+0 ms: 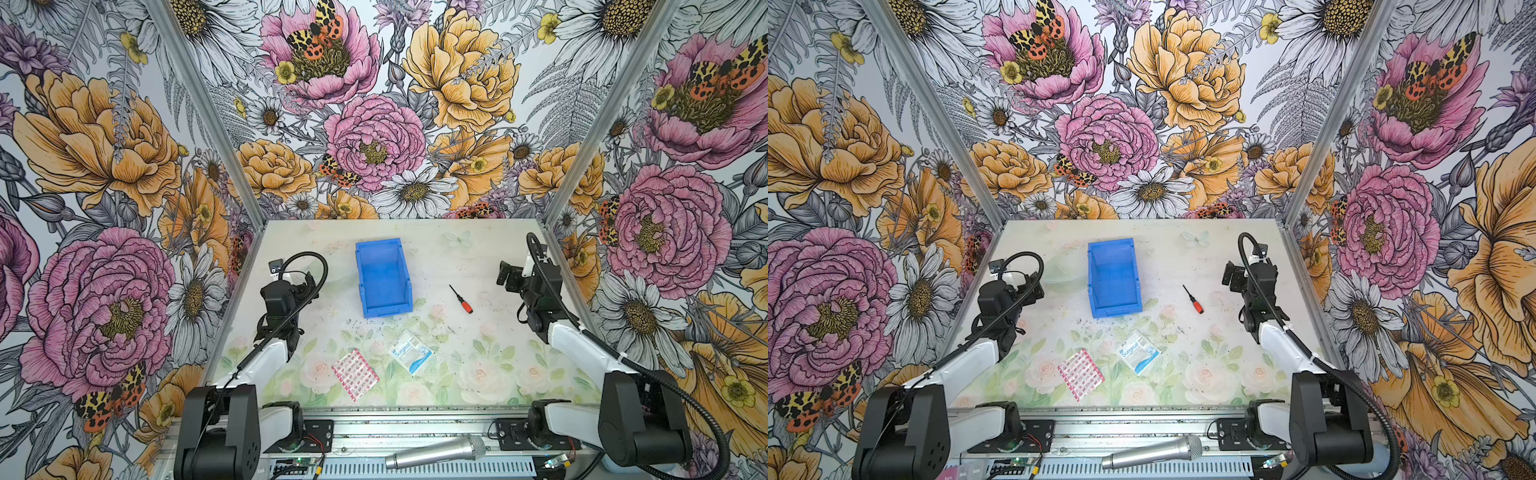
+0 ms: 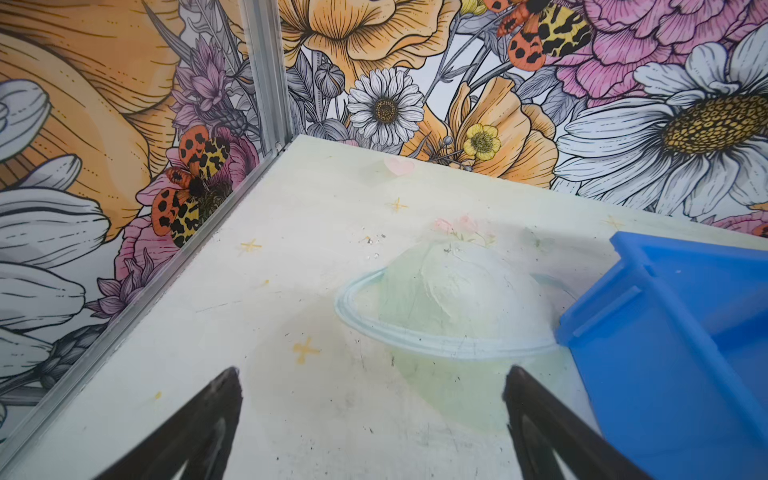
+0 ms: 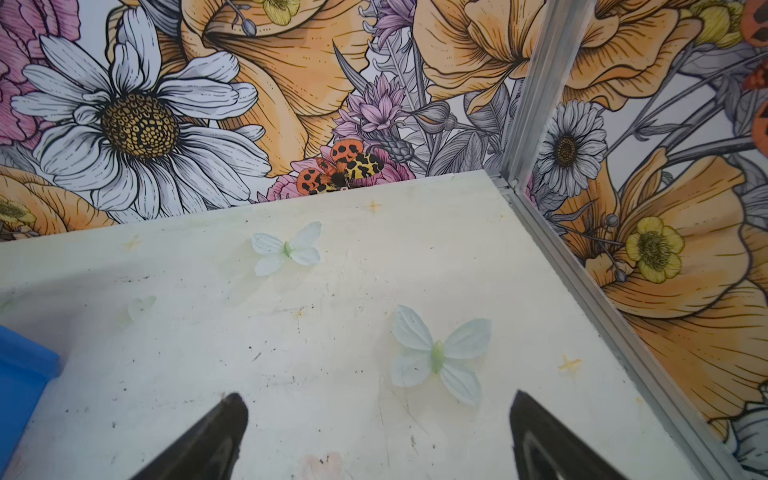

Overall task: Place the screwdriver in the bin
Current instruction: 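Reach the right gripper to the red-handled screwdriver and grasp its handle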

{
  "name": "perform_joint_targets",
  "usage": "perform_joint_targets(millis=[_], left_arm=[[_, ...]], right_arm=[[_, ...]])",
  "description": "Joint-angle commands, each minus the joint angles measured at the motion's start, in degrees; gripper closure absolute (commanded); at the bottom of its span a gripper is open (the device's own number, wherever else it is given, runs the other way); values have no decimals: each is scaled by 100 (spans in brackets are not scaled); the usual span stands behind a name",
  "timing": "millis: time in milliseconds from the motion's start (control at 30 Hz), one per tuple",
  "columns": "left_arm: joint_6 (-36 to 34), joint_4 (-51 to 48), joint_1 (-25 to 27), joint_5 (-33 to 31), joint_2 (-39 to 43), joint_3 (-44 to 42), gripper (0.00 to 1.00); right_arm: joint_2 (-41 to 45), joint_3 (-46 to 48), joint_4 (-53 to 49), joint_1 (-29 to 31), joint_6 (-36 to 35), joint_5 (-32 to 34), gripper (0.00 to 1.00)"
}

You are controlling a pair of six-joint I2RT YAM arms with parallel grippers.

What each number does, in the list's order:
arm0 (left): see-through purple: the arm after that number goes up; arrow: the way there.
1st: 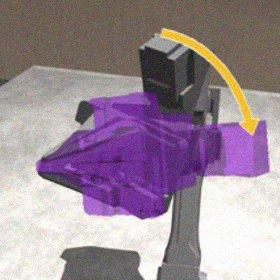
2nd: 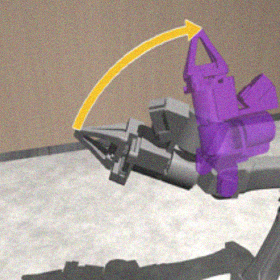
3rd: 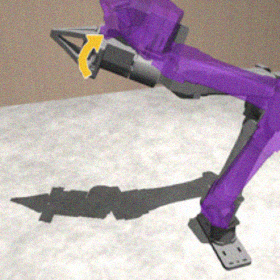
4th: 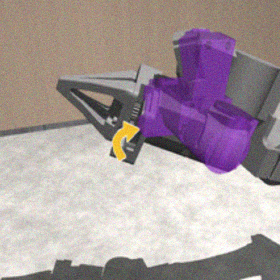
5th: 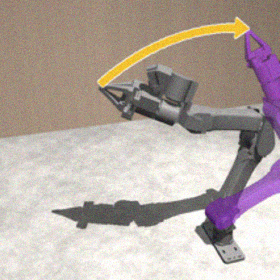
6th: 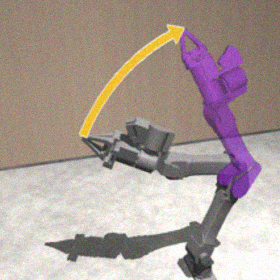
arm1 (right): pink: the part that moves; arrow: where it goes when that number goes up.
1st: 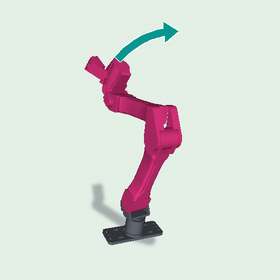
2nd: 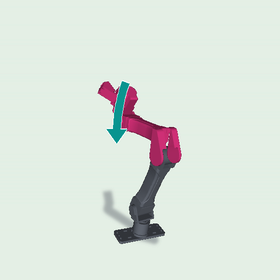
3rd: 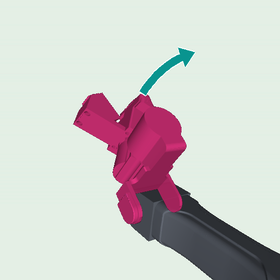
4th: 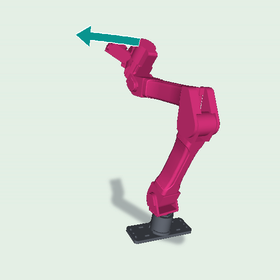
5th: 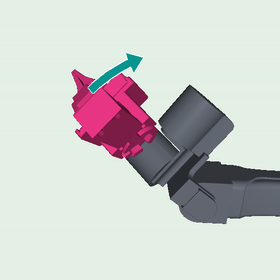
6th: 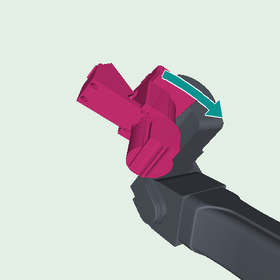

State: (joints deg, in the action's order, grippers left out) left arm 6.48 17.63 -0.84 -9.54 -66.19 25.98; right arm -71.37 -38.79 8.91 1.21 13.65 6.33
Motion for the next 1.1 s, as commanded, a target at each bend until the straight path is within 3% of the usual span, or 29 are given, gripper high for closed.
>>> perform_joint_targets(millis=[0, 200, 400, 733, 1067], left_arm=[[237, -1047, 99, 148, 274, 255, 1], [543, -2154, 145, 488, 528, 686, 1], [991, -3029, 201, 1284, 493, 1178, 1], [1419, -3081, 614, 1783, 678, 1011, 1], [1413, -3057, 795, 1729, 898, 850, 1]], right_arm=[[-59, -746, -1762, 67, 621, -90, 1], [-808, -1817, -3055, 426, 489, -847, 1], [-1446, -2383, -3604, 896, 335, -754, 1], [-2480, -2912, -4424, 1137, 241, -1144, 1], [-3154, -2963, -4589, 1457, 164, -1287, 4]])
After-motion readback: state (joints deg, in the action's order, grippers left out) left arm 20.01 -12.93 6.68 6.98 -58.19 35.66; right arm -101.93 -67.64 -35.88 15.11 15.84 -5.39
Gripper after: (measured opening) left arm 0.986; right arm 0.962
